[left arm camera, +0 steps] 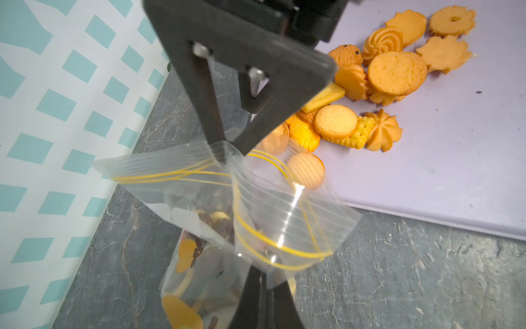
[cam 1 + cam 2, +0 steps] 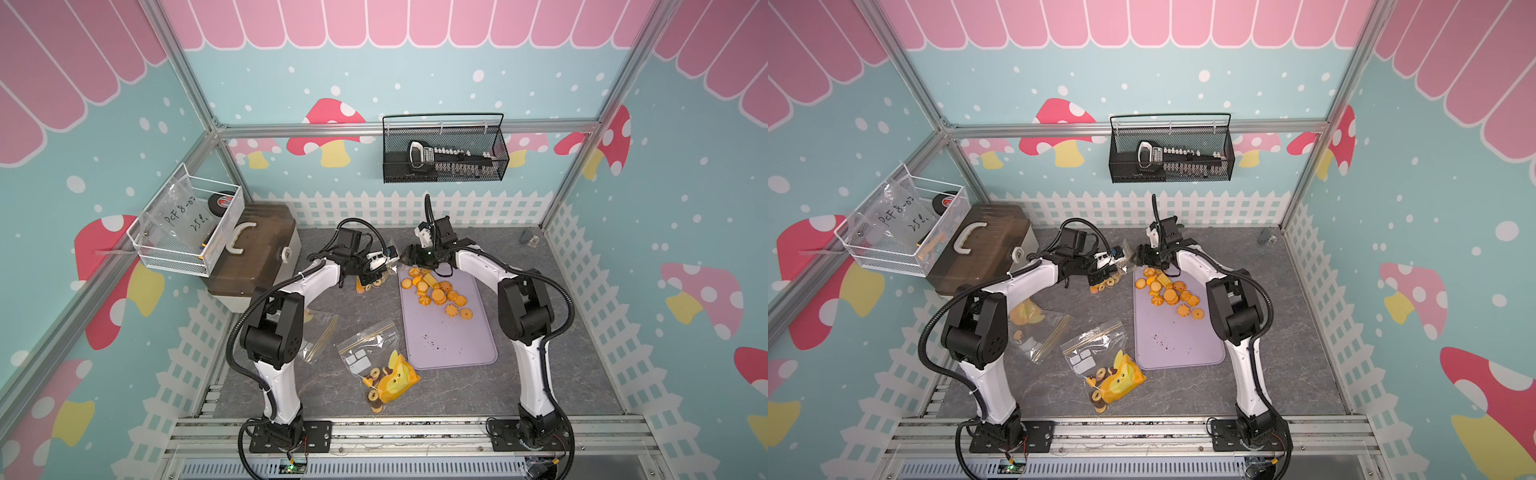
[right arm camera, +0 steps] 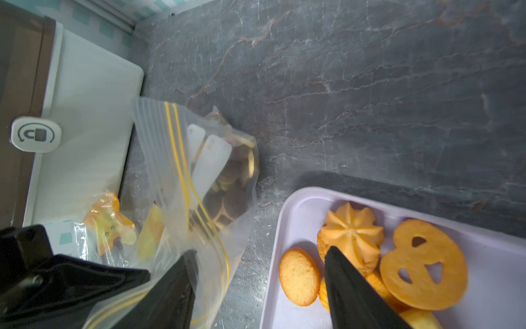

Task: Pour cookies out of the ziploc bag
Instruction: Open the ziploc bag at the center of the board.

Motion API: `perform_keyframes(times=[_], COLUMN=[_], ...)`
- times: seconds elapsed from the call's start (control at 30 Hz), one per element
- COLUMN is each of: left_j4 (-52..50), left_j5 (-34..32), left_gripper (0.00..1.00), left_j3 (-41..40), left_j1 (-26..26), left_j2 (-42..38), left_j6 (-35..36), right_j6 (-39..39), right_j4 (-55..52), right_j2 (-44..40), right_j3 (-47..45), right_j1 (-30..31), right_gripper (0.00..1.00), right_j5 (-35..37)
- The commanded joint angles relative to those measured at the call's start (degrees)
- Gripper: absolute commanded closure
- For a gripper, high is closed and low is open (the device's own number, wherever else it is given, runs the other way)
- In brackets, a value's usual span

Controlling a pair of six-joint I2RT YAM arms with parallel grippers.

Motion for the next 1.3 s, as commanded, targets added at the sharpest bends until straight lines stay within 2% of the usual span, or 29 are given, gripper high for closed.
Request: perform_keyframes(times=[0.0,0.17,0.4,0.5,0.53,0.63,0.8,0.83,0.87,0.97,1.03,1.13,1.17,1.27], left_j4=[0.35,0.41,0.5,0.51,0.5,0.44,1.34,1.66,2.38,7.29,13.04,20.57,22.49,24.76], left_j5=[2.53,2.21,1.52,1.18,1.06,0.92,0.35,0.43,0.51,-1.23,-4.99,-9.39,-9.84,-14.57], left_gripper=[0.97,0.97,0.99,0.99,0.99,0.99,0.98,0.94,0.86,0.46,0.28,0.15,0.01,0.01], left_j3=[-1.19,-2.09,-1.39,-1.63,-1.74,-2.01,-1.57,-1.57,-1.74,-4.18,-7.07,-10.87,-11.66,-11.81], left_j1=[-0.6,-0.6,-0.64,-0.63,-0.63,-0.65,-0.64,-0.63,-0.63,-0.66,-0.54,0.24,0.7,1.63], left_j2=[-2.72,-3.12,-2.25,-2.15,-2.16,-2.1,-2.07,-2.15,-2.36,-3.85,-5.61,-9.1,-10.15,-12.13], left_j6=[-0.43,-0.43,-0.63,-0.52,-0.52,-1.02,-4.28,-4.9,-5.74,-10.95,-16.52,-26.02,-29.23,-42.04], right_j6=[1.35,2.89,1.35,1.14,1.16,1.21,2.95,3.31,3.49,4.35,4.98,5.45,5.45,5.39], right_j4=[1.19,1.47,1.44,3.32,3.67,3.82,7.11,7.54,7.69,8.76,9.55,9.88,9.88,10.12], right_j2=[3.03,6.38,3.04,0.52,0.05,-0.26,-2.1,-2.59,-3.07,-4.06,-4.07,-3.76,-3.65,-3.54], right_j3=[2.5,6.59,0.89,-2.91,-3.37,-3.05,-4.3,-4.45,-4.53,-4.84,-4.59,-4.28,-4.27,-4.36], right_j1=[0.25,0.46,0.95,0.95,0.95,0.86,0.89,0.79,0.8,0.69,0.7,0.73,0.76,0.74], right_gripper=[0.32,0.51,0.52,0.56,0.6,0.84,0.94,0.95,0.97,1.0,1.0,1.0,1.0,1.0], right_j5=[2.71,-2.18,-5.07,-7.01,-7.65,-8.61,-9.04,-9.01,-9.0,-9.26,-10.36,-11.19,-11.2,-11.66])
